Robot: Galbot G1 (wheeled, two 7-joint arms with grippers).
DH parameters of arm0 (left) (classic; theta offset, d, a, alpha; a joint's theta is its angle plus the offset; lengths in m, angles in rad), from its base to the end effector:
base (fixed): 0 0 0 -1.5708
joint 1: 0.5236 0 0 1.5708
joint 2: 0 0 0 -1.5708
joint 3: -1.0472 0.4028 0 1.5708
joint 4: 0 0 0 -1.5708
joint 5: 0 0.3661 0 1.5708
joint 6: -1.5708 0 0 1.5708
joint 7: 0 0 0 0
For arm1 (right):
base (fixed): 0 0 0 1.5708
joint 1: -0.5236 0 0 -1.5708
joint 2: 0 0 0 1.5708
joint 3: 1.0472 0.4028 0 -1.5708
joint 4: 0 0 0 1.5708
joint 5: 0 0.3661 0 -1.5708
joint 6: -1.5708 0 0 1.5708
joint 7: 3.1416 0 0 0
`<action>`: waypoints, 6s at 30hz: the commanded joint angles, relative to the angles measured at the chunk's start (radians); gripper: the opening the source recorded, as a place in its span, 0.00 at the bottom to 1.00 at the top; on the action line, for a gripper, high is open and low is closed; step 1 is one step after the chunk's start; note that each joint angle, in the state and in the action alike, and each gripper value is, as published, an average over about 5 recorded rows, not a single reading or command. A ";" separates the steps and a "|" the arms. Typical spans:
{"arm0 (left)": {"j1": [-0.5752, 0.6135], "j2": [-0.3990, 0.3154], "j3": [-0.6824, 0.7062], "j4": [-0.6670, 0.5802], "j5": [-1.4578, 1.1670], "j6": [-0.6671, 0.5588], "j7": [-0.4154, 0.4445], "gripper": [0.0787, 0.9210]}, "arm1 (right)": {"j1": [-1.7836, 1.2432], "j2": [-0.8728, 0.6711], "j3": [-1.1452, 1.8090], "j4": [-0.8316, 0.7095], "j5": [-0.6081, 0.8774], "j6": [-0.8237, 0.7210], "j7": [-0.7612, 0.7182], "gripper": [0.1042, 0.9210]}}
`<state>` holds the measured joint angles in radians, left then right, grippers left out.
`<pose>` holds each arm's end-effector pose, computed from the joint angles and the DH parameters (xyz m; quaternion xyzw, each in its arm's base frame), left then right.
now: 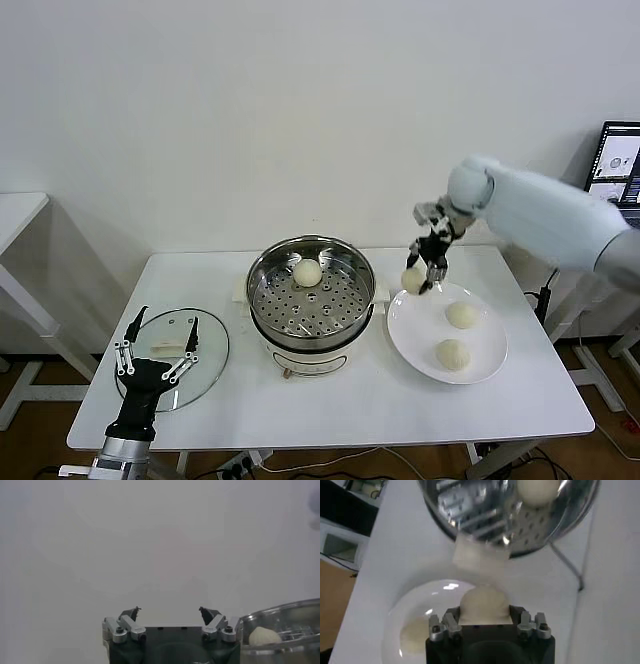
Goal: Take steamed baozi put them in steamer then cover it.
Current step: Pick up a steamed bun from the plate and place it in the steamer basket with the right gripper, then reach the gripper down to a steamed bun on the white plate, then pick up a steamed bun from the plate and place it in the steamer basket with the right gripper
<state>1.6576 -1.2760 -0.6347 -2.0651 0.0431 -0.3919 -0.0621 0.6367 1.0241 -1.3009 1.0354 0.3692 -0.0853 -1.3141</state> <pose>0.1427 0.1008 -0.3547 0.0344 0.9751 0.1609 0.1489 0.6668 -0.0461 -0.0038 0.6013 -0.4742 0.5499 0.3335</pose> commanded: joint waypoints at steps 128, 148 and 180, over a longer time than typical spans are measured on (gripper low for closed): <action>0.016 -0.011 -0.002 0.027 0.038 -0.022 -0.013 0.88 | -0.431 -0.256 0.139 0.077 -0.265 0.001 0.150 0.74; 0.010 0.006 0.006 -0.002 0.032 -0.015 -0.018 0.88 | 0.213 -0.053 -0.039 0.278 -0.187 0.375 0.015 0.67; 0.008 -0.003 -0.002 -0.004 0.029 -0.029 -0.029 0.88 | -0.150 0.225 0.063 0.383 -0.750 0.854 0.193 0.68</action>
<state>1.6663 -1.2765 -0.6385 -2.0717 0.0718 -0.4187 -0.0904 0.5503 1.2140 -1.2506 1.4114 -0.2597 0.6881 -1.1456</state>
